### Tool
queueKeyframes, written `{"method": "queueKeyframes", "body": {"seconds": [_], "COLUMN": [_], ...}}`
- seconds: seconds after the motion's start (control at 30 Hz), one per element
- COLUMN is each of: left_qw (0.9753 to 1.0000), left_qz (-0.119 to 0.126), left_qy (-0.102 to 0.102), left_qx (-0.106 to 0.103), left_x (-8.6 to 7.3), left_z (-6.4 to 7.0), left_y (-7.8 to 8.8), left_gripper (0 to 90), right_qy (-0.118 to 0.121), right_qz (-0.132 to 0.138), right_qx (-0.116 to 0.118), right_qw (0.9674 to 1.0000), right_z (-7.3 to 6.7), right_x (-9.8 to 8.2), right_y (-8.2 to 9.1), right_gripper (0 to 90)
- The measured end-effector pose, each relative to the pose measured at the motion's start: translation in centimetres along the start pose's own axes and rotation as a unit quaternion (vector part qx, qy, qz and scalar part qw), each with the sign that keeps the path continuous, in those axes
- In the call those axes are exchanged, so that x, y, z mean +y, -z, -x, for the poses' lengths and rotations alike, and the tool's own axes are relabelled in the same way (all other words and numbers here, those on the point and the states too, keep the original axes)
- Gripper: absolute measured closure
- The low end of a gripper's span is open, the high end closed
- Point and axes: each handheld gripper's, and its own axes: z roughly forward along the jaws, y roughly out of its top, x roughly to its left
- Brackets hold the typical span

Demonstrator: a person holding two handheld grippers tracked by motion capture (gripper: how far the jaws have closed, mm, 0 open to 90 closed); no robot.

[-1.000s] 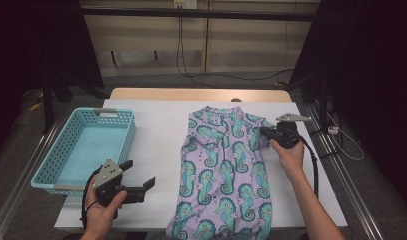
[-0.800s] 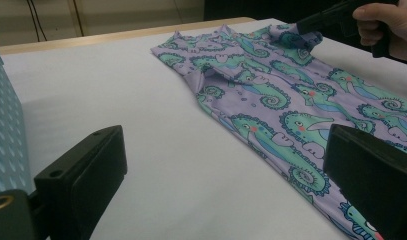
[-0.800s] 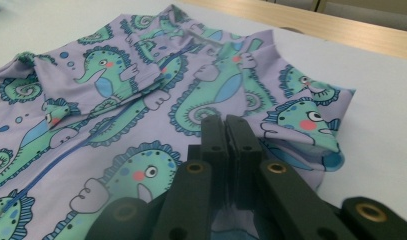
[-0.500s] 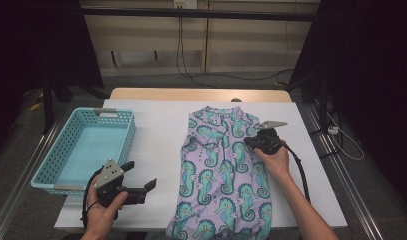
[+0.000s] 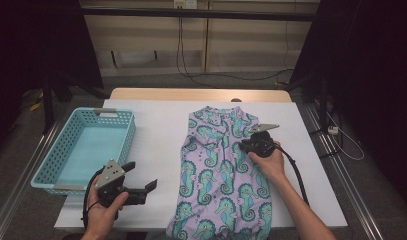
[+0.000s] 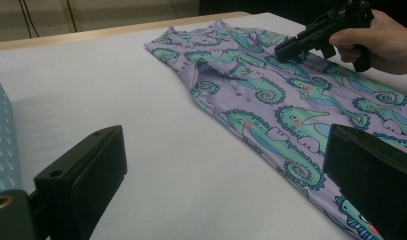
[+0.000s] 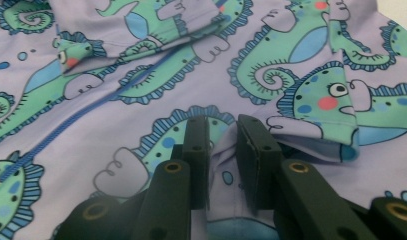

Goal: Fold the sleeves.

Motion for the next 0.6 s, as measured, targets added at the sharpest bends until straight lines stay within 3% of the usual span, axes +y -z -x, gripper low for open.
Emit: {"method": "queueKeyframes", "body": {"seconds": [0.23, 0.43, 0.6], "left_qw": [1.0, 1.0, 1.0], "left_qz": [-0.001, 0.002, 0.001], "left_qy": [-0.001, 0.002, 0.004], "left_qx": [-0.002, 0.0, 0.001], "left_x": [0.0, 0.0, 0.0], "left_z": [0.0, 0.0, -0.1], "left_y": [0.0, 0.1, 0.1], "left_gripper": [4.0, 4.0, 4.0], "right_qy": [0.013, 0.032, 0.034], "right_qz": [0.001, -0.009, -0.011], "right_qx": [0.001, 0.024, 0.028], "right_qw": [0.9999, 0.9992, 0.999], "right_z": [-0.5, -1.4, -1.9], "right_x": [0.0, 0.1, -0.2], "right_y": [-0.1, 0.1, 0.6], "right_gripper": [68.7, 67.0, 65.5]}}
